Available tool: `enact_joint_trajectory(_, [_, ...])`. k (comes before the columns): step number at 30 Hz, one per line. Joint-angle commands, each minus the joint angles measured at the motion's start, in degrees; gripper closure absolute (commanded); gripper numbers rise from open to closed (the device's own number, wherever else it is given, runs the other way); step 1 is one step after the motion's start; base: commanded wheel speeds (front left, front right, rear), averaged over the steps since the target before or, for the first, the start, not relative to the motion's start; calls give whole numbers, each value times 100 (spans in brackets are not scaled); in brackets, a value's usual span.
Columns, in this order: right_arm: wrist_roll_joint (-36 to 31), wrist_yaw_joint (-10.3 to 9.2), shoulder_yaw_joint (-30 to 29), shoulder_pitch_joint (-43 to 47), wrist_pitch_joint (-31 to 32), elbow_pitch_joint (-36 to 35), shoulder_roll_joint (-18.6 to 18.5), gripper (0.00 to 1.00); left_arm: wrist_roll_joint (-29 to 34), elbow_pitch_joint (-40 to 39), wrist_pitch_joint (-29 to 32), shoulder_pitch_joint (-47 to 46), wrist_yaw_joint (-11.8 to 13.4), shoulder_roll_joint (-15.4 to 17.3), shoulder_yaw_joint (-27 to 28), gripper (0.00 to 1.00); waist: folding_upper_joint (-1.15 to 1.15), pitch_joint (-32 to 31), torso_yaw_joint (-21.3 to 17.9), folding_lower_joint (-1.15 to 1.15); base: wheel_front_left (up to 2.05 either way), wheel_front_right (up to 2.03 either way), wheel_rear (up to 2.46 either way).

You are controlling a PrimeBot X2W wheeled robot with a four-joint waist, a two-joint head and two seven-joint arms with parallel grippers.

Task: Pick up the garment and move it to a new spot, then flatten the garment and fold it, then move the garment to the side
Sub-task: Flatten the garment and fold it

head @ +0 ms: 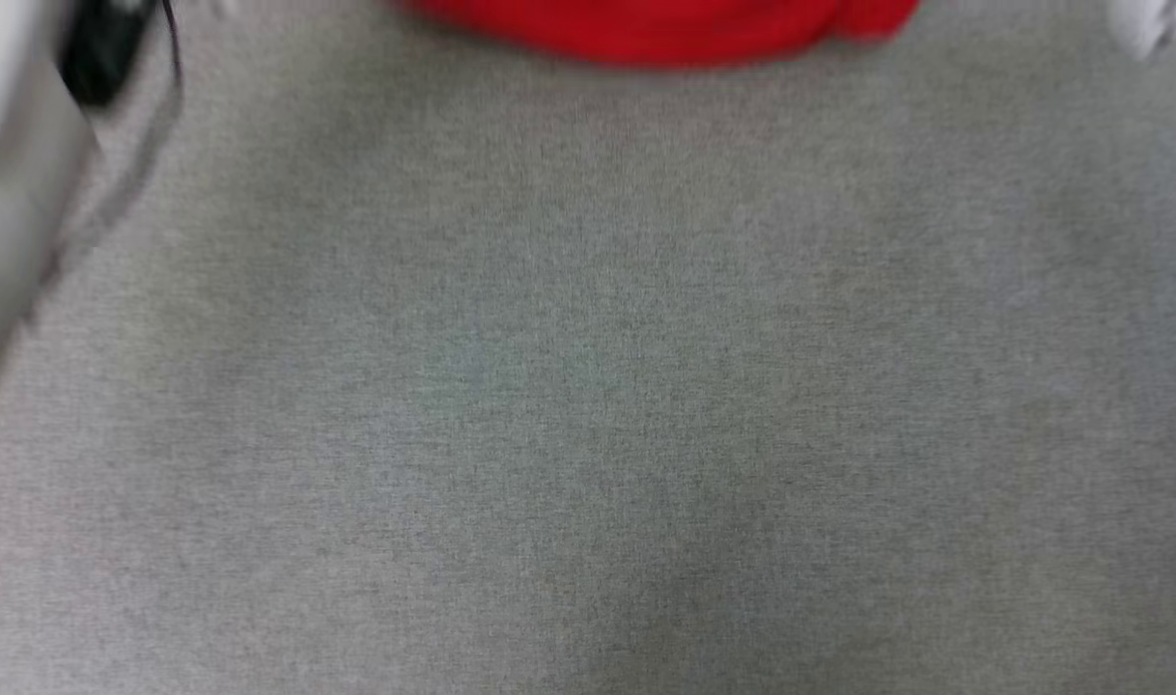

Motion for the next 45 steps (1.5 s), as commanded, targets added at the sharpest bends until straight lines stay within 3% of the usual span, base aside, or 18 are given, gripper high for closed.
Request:
enact_joint_trajectory(1, [70,-8,29,171,-49,-15,-14,100,-37,-39,-34,212,26,44,-6,100,0,-132,3,0,0,0,0])
enact_joint_trajectory(7, [334,-8,422,1407,-352,-200,-27,100,-340,-662,-114,1960,319,373,37,100,0,-615,-47,0,0,0,0])
enact_joint_trajectory(12, [514,-8,716,2384,-546,-398,-154,100,-669,-1440,-134,3548,703,638,165,100,0,-1027,-62,0,0,0,0])
enact_joint_trajectory(24, [911,-8,595,4654,-749,-950,-821,100,-1140,-2677,-133,6364,1461,1234,469,100,0,-1844,-107,0,0,0,0])
enact_joint_trajectory(32, [839,-8,-149,6461,-789,-1382,-1072,100,-1500,-3135,-128,7751,1822,1512,644,100,0,-2286,-123,0,0,0,0])
enact_joint_trajectory(43, [362,-8,-1530,7964,-394,-2060,-864,98,-1535,-3663,-128,8378,2176,1676,703,100,0,-2350,-81,0,0,0,0])
enact_joint_trajectory(44, [278,-8,-1667,7994,-350,-2135,-827,60,-1499,-3691,-127,8335,2180,1674,692,100,0,-2330,-79,0,0,0,0])
enact_joint_trajectory(45, [195,-8,-1833,8014,-313,-2189,-796,0,-1459,-3719,-127,8275,2182,1674,687,100,0,-2314,-75,0,0,0,0])
